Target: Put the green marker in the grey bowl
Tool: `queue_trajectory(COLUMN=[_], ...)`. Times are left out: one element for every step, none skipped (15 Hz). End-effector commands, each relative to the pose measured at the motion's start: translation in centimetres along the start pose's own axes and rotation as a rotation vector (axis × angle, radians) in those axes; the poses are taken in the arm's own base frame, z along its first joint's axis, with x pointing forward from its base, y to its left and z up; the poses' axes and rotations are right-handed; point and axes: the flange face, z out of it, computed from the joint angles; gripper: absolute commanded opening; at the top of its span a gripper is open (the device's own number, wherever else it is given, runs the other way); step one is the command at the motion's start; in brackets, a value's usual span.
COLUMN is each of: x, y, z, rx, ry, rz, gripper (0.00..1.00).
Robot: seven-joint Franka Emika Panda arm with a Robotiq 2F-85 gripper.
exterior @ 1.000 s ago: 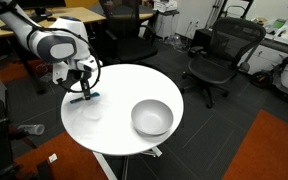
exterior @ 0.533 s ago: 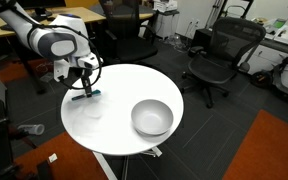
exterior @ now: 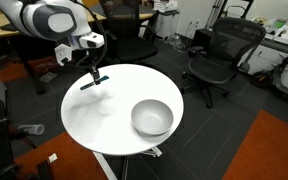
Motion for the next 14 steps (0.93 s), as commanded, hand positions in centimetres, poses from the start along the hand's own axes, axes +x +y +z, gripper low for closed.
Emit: queue_trajectory(x=[1.0,1.5,2.0,2.4,2.9,3.3,3.6,4.2,4.6,5.2,5.6,6.1,6.6,7.1], y=[3.7,5.0,6.1,7.3,8.5,9.5,10.6,11.8,12.9,14.2,15.3,16.4,17.6,18.6], z=[-3.3,-3.9,-4.3,-4.6,-4.8,-4.9,-5.0,-4.9,-4.9,-4.9,-5.0,-5.1,-5.1,-5.2], rx=[-0.066,-0.081,-0.094,-0.105,-0.112,-0.123,-0.128,-0.142,-0.144,-0.157,-0.162,-0.173,-0.182,-0.187], ry=[0.038,0.051,0.061,0.068,0.073,0.076,0.078,0.080,0.083,0.087,0.091,0.095,0.097,0.098], rz=[0.009,0.007,0.009,0.015,0.019,0.029,0.037,0.048,0.064,0.083,0.099,0.114,0.131,0.147], gripper=[0.05,0.05,0.05,0.05,0.05,0.05,0.05,0.05,0.05,0.05,0.05,0.05,0.05,0.05])
